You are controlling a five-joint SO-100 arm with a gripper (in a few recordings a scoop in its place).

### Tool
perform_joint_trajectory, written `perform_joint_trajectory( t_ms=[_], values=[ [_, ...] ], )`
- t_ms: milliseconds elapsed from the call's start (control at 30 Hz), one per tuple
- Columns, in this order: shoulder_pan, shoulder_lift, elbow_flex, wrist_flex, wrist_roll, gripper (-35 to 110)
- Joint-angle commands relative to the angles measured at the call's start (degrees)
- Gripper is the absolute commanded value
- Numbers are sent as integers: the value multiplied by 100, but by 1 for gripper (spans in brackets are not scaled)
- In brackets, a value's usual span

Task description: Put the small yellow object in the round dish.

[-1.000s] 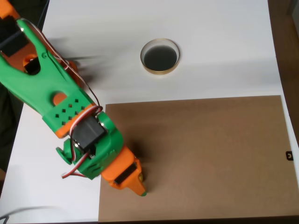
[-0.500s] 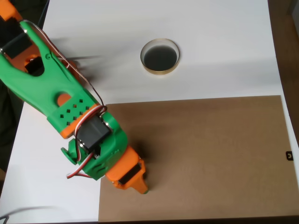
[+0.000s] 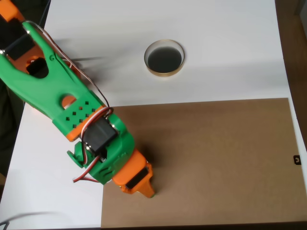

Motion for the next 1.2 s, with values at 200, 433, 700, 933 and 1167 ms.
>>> perform_joint_trajectory(
  t_ms=[200,433,700,933,1167],
  values=[
    [53,114,97,-88,35,16],
    [70,88,299,-229,9,15],
    [114,123,264,-220,-18,0],
    [123,281,-18,9,-132,0],
    [-35,606,-448,483,-299,0]
  ],
)
